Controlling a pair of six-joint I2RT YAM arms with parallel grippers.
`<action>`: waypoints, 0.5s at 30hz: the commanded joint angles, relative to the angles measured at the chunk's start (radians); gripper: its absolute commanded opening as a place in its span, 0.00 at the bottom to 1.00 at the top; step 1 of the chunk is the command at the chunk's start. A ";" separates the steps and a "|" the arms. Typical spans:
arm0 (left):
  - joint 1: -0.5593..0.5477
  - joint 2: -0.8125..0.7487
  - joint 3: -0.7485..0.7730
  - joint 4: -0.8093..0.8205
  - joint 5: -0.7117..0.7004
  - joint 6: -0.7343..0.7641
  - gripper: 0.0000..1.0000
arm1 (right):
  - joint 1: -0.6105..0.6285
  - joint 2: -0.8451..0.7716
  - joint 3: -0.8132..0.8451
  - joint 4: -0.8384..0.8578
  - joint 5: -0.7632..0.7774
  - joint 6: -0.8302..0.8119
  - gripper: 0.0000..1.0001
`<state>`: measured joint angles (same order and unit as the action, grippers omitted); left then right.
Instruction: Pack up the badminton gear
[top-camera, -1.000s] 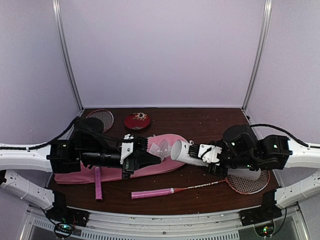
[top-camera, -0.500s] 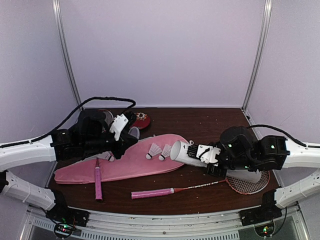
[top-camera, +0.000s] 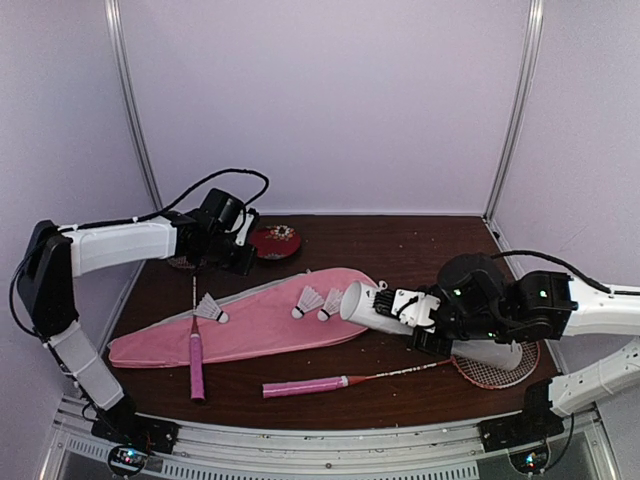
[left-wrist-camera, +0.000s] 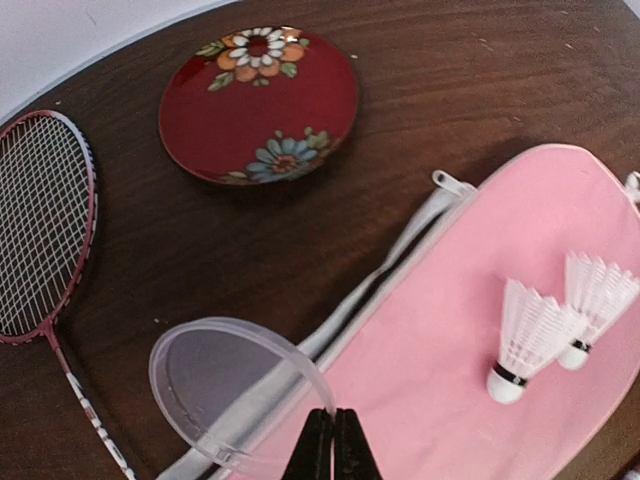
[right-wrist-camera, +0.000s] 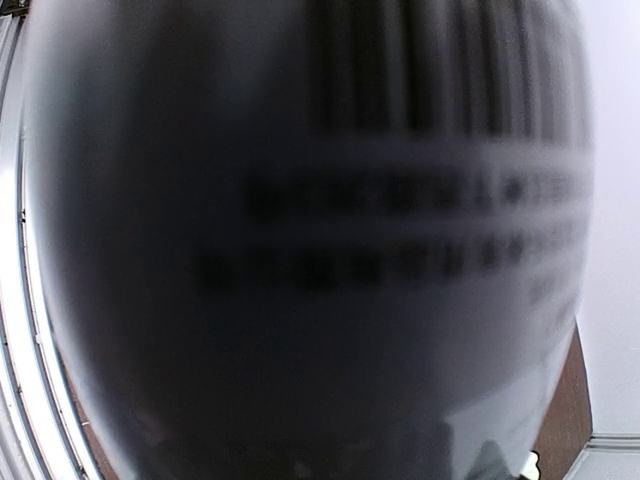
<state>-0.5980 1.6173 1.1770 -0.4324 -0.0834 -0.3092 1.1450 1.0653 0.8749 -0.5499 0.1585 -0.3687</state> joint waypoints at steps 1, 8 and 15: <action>0.072 0.140 0.134 -0.050 -0.036 0.013 0.00 | -0.001 -0.007 0.026 0.016 0.007 0.011 0.32; 0.141 0.353 0.304 -0.093 -0.030 0.037 0.00 | -0.002 0.002 0.035 0.009 0.019 0.008 0.33; 0.162 0.508 0.472 -0.175 -0.038 0.060 0.00 | -0.001 0.007 0.037 0.005 0.023 0.011 0.32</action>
<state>-0.4442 2.0796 1.5642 -0.5537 -0.1093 -0.2775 1.1450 1.0718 0.8780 -0.5507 0.1593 -0.3664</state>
